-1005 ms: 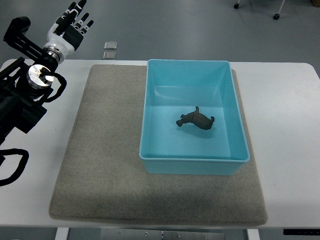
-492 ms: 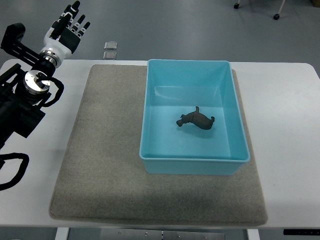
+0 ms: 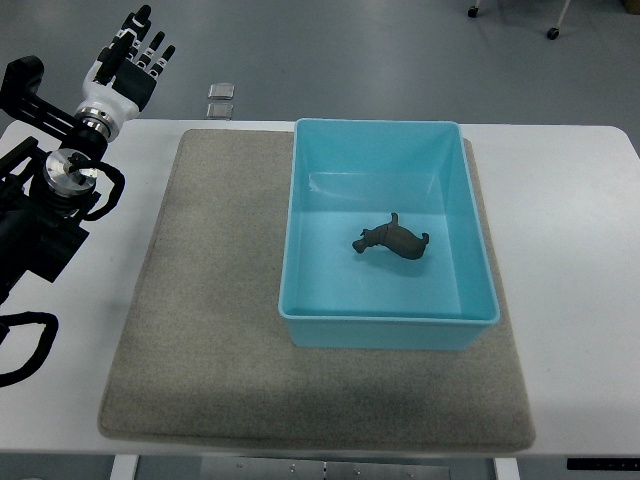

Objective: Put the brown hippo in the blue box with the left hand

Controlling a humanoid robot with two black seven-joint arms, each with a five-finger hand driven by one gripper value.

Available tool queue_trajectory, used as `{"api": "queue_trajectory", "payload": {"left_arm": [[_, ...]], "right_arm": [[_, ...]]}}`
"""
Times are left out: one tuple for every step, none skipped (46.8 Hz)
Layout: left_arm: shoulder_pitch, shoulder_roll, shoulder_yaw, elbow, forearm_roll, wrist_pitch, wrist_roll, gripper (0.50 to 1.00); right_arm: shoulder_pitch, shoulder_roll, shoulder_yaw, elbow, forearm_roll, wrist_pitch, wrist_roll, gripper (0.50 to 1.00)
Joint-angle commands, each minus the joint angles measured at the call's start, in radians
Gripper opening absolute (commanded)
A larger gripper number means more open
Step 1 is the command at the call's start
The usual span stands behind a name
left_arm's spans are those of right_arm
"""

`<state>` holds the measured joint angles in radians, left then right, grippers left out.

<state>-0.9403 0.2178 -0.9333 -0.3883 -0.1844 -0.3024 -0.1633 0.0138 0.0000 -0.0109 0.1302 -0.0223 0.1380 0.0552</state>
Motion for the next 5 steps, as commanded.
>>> {"api": "queue_trajectory", "payload": {"left_arm": [[0.0, 0.0, 0.001, 0.0, 0.0, 0.0, -0.004, 0.994], [0.0, 0.0, 0.001, 0.0, 0.0, 0.0, -0.005, 0.994], [0.0, 0.0, 0.001, 0.0, 0.0, 0.0, -0.005, 0.994], [0.0, 0.0, 0.001, 0.0, 0.0, 0.0, -0.005, 0.996], [0.0, 0.0, 0.001, 0.0, 0.0, 0.0, -0.005, 0.994]], "right_arm": [[0.0, 0.0, 0.0, -0.004, 0.002, -0.003, -0.003, 0.936], [0.0, 0.0, 0.0, -0.004, 0.001, -0.003, -0.003, 0.936], [-0.003, 0.0, 0.0, -0.004, -0.001, -0.003, -0.003, 0.936], [-0.005, 0.0, 0.0, -0.004, -0.001, -0.003, -0.003, 0.936], [-0.009, 0.0, 0.0, -0.004, -0.001, -0.001, -0.003, 0.936]]}}
